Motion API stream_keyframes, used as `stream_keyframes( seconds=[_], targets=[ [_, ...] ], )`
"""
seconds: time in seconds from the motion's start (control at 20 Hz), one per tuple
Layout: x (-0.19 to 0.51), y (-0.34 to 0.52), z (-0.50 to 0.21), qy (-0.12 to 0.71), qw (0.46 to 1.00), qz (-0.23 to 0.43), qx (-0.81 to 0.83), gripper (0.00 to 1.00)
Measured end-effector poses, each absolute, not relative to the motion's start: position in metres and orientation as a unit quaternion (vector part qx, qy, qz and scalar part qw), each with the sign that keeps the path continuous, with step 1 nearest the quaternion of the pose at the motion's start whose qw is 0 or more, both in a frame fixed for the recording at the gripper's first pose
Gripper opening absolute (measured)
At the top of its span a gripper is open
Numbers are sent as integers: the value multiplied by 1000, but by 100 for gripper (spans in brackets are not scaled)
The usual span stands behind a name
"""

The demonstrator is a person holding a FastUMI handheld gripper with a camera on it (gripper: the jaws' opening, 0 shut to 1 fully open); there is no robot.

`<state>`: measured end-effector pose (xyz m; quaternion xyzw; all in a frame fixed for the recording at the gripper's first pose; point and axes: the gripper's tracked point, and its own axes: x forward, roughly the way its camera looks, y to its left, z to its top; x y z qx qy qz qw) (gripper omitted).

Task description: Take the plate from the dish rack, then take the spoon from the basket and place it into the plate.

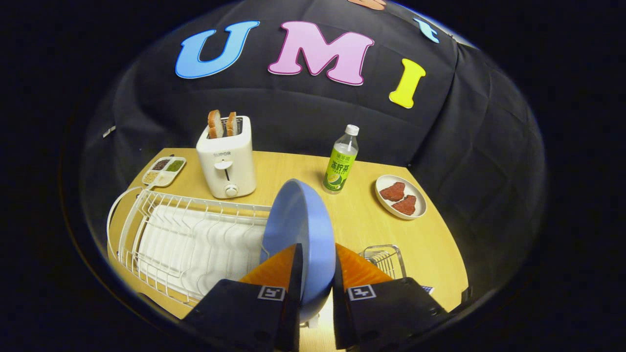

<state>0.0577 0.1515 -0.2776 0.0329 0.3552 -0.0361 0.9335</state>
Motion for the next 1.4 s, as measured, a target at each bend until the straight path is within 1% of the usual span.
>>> stream_keyframes(
  seconds=[0.1,0.2,0.4,0.55,0.75,0.9,1.15,1.4],
  targets=[
    [68,152,-267,341,939,-47,15,26],
    [76,156,-252,330,943,-40,-19,24],
    [82,150,-229,306,949,-40,-58,23],
    [84,140,-213,288,956,-44,-38,22],
    [77,121,-189,274,961,-44,18,22],
    [61,110,-172,261,963,-25,57,21],
    [23,101,-158,249,964,32,91,22],
    [-22,101,-176,291,941,65,162,22]
  ],
)
